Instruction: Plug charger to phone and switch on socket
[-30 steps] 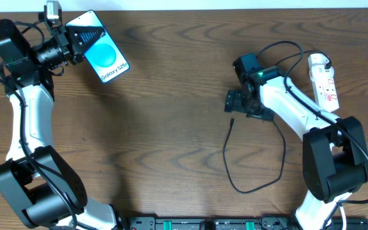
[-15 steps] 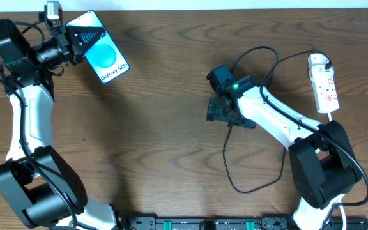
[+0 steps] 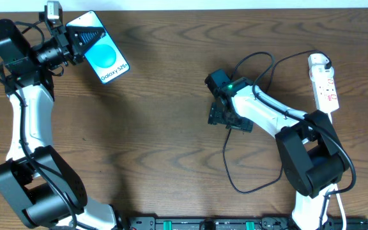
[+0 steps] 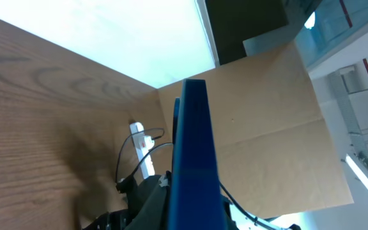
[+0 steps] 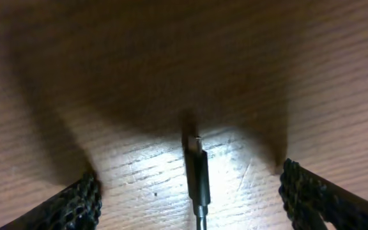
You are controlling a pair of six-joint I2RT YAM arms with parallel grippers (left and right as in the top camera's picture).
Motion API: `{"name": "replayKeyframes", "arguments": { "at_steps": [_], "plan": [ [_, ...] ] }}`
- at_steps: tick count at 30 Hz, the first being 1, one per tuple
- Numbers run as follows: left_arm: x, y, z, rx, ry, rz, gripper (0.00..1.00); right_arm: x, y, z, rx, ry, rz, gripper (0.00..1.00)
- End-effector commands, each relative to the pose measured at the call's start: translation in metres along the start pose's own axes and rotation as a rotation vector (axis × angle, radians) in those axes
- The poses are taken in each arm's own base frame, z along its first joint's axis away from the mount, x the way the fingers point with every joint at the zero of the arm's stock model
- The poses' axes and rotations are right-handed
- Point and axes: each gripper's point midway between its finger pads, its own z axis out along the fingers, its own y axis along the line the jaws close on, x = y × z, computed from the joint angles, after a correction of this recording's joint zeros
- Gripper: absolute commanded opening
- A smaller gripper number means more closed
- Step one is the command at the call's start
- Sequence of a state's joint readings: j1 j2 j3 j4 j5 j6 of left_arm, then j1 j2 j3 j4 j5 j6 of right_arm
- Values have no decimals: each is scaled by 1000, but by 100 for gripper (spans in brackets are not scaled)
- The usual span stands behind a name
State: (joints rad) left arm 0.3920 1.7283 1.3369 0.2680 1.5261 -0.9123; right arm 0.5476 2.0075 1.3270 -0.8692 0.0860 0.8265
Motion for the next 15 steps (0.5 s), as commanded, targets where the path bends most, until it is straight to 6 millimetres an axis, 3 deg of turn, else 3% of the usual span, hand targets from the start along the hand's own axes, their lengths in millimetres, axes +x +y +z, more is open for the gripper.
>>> {"name": "replayKeyframes", "arguments": {
  "at_steps": [1,6,11,15],
  "plan": [
    [3,-7,-1,19,26,31,7,5,-5,14,42,22,7,83],
    [3,-7,-1,19,26,31,8,8,-3,14,31,39,7,63],
    [3,-7,-1,20,26,31,8,12,-1,14,17,61,7,32],
    [3,-7,-1,20,26,31,7,15,4,14,-8,80,12,1]
  ]
}}
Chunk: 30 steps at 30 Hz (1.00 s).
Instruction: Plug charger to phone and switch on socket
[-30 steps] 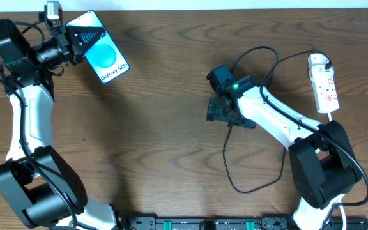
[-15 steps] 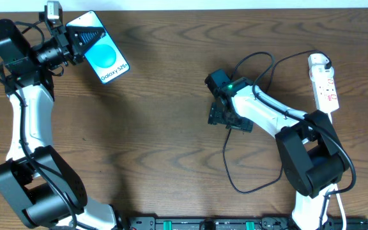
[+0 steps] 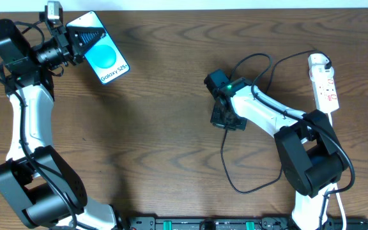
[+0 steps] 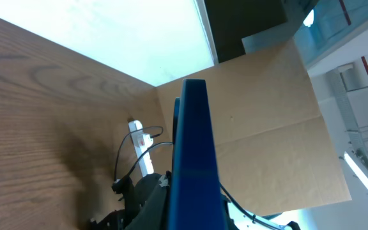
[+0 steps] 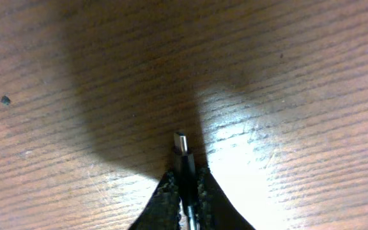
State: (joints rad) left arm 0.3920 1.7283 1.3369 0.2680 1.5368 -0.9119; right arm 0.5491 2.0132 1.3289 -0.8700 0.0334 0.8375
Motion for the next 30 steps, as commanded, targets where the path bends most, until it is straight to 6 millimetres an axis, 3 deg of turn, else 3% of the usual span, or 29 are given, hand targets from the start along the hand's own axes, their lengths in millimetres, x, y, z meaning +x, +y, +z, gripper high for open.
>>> {"name": "replayKeyframes", "arguments": {
  "at_steps": [1,4,6,7,9,11,13,15,18,25,30],
  "plan": [
    [1,-6,-1,14,17,30,7,8,-1,13,11,45,4,1],
    [1,-6,-1,14,17,30,7,12,14,12,-70,83,-23,1],
    [1,-6,-1,14,17,30,7,17,42,7,-220,118,-138,1],
    [1,-6,-1,14,17,30,8,23,72,-3,-393,147,-275,1],
    [1,-6,-1,13,17,30,8,39,111,-29,-669,187,-464,1],
    [1,-6,-1,13,16,30,7,53,141,-65,-945,223,-592,1],
    [1,-6,-1,13,16,30,7,60,159,-98,-1158,234,-675,1],
    [1,-6,-1,13,16,30,7,64,170,-128,-1319,235,-743,1],
    [1,-6,-1,13,15,30,7,63,180,-155,-1437,236,-779,1],
    [-9,1,-1,-28,-46,30,8,63,188,-205,-1604,212,-882,1],
    [-10,2,2,-34,-51,29,7,64,194,-229,-1652,188,-899,1]
  ]
}}
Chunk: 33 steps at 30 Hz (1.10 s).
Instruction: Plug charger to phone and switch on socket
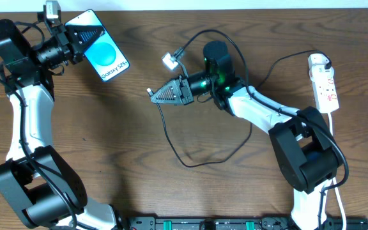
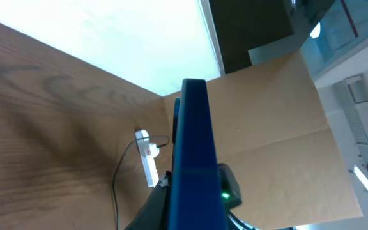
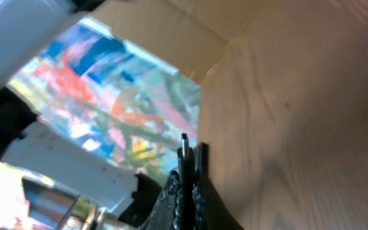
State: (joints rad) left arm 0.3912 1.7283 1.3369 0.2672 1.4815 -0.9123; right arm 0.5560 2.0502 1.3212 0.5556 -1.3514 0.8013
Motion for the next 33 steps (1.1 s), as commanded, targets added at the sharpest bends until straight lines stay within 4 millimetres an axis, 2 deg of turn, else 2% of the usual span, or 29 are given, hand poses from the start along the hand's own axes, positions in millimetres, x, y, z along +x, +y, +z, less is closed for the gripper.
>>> {"name": "replayKeyframes", "arguments": {
  "at_steps": [1,4,12,17,33],
  "plan": [
    [-2,-4,4,-1,-3,31,7,0,21,6,-61,42,108,1],
    [1,-5,9,3,8,31,8,-6,31,7,-78,33,105,1],
    [28,-19,38,67,132,33,7,-15,61,8,-131,22,49,1],
    [36,-23,46,79,165,-8,8,-15,63,7,-133,24,45,1],
    [39,-24,50,82,178,-30,7,-23,60,7,-123,-25,51,1]
  ]
}}
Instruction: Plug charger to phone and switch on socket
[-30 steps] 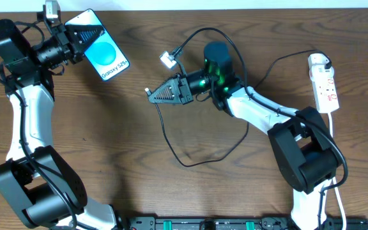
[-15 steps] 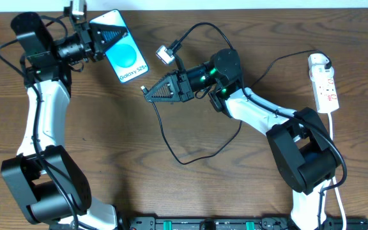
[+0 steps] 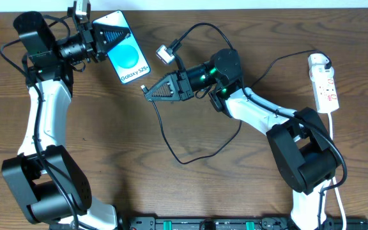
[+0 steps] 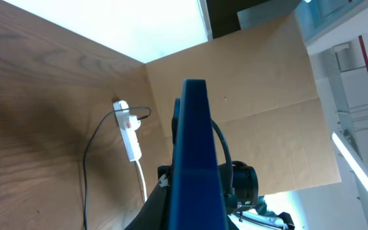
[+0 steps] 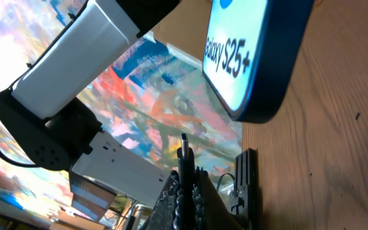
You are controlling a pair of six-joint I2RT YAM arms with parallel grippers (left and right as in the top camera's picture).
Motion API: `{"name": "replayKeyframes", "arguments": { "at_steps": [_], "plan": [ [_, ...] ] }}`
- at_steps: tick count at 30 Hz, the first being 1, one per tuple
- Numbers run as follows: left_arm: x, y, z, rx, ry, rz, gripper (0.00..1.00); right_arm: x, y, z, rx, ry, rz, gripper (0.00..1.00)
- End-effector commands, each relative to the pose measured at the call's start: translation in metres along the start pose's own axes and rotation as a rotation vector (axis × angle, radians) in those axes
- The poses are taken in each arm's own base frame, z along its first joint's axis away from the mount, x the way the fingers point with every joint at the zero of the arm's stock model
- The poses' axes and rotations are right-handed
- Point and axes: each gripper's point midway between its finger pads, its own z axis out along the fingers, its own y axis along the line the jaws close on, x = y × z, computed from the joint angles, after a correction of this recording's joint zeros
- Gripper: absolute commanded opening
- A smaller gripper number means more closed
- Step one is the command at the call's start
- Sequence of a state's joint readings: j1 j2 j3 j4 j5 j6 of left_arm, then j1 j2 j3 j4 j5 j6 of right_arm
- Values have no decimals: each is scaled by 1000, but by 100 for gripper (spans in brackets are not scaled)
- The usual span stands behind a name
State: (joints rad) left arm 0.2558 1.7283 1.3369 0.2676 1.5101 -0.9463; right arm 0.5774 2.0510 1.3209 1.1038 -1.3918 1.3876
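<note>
The phone [image 3: 128,59], blue-edged with a lit "Galaxy S25+" screen, is held off the table at the back left, my left gripper [image 3: 101,37] shut on its upper end. In the left wrist view its blue edge [image 4: 195,153] stands straight up between the jaws. My right gripper [image 3: 152,92] is shut on the black charger plug [image 5: 184,156], its metal tip pointing at the phone's lower end [image 5: 260,70] a short gap away. The white socket strip [image 3: 323,82] lies at the far right.
The black charger cable [image 3: 171,137] loops across the middle of the table from the right gripper. A small white tag [image 3: 165,55] hangs on the cable above the gripper. A brown cardboard wall [image 4: 260,115] stands behind the table.
My left gripper has carried the phone right, toward the middle. My right gripper with the plug now sits just below the phone's lower end, plug tip facing it.
At first my right gripper stood open over the plug lying on the table, the left holding the phone at the far back left. It then shut on the plug, lifted it and turned leftward. Phone and plug now stand close together.
</note>
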Motion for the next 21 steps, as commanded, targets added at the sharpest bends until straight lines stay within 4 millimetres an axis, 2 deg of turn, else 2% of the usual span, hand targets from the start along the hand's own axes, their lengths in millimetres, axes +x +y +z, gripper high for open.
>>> {"name": "replayKeyframes", "arguments": {
  "at_steps": [1,7,14,21],
  "plan": [
    [4,-7,2,18,29,0,7,-7,3,2,2,-36,0,1],
    [5,-7,4,19,32,0,7,-14,0,-1,12,-74,4,1],
    [10,-10,14,28,57,-3,8,-12,-15,-2,44,-75,53,1],
    [9,-10,14,26,51,8,7,-12,-14,-2,43,-74,42,1]
  ]
}}
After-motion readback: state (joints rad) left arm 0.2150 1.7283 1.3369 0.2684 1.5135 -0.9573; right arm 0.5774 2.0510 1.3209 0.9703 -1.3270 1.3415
